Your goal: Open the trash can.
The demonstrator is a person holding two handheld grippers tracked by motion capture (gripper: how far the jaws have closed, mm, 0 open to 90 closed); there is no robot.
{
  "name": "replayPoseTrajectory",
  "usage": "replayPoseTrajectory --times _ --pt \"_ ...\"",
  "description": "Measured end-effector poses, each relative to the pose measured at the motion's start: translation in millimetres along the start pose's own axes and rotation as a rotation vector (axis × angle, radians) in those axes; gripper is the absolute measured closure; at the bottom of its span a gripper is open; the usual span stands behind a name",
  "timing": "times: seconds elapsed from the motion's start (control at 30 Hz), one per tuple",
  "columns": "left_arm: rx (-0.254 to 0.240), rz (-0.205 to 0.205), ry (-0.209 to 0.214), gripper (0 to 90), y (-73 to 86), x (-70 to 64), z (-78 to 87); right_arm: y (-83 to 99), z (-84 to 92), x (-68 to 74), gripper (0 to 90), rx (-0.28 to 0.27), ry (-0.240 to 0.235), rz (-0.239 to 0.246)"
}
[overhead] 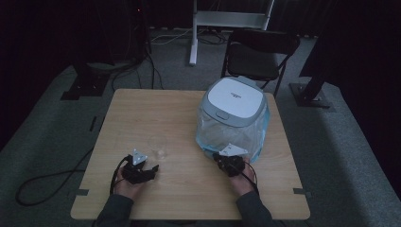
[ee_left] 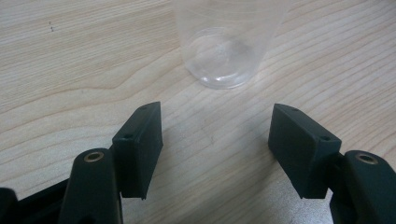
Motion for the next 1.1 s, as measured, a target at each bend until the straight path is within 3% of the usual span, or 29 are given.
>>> replayPoseTrajectory --times 0.27,0.73,1.1 --pt "-0.001 0.0 0.001 35.7 -0.2 -0.3 -0.3 0.6 -12.2 -3.2 90.0 0.009 0.008 -0.019" --pt "-0.002 0.001 0.002 35.7 -0.5 -0.8 -0.8 4.3 -18.1 -4.2 90.0 0.024 0.006 -0.032" --pt "-0.003 0.001 0.001 35.7 -0.6 -1.1 -1.0 6.4 -19.6 -3.1 90.0 0.035 0.003 0.006"
Point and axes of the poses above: each handheld gripper's, and its own axes: z roughly backward along the jaws, y roughly out of its underside, x roughly to its left, the point moved 10 cm from there along -z, roughly forward along the jaws, and after that the axes turned 14 degrees about -x, right-handed, at the moved point
